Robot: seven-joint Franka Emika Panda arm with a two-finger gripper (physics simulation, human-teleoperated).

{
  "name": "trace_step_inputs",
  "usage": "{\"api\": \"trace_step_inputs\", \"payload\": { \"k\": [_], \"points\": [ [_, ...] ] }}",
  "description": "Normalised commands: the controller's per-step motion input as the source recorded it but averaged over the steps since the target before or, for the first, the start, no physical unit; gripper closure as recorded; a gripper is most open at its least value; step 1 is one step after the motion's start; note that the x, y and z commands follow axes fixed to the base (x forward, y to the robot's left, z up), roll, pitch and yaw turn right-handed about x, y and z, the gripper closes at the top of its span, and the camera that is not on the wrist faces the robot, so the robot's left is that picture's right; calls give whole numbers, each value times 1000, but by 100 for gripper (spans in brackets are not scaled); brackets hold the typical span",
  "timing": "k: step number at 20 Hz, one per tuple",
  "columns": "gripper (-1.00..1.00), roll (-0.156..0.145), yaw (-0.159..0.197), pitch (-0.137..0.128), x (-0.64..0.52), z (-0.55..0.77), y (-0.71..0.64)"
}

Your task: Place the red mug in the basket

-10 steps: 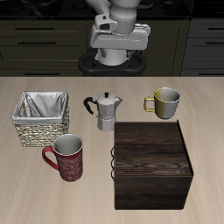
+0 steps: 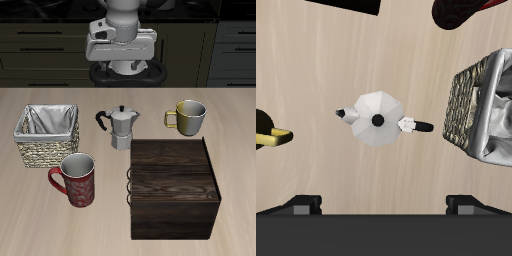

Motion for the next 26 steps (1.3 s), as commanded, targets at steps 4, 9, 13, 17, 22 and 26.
{"api": "trace_step_inputs", "payload": {
  "k": [4, 9, 13, 17, 22, 26],
  "points": [
    [-100, -62, 18, -39, 402, 55, -361],
    [-100, -38, -29, -3, 424, 36, -331],
    [-100, -51, -22, -2, 442, 2, -393],
    [-100, 31, 26, 17, 411, -22, -246],
    [-100, 15, -17, 46, 448, -53, -285],
    [-100, 26, 4, 34, 509, -71, -317]
  ]
}}
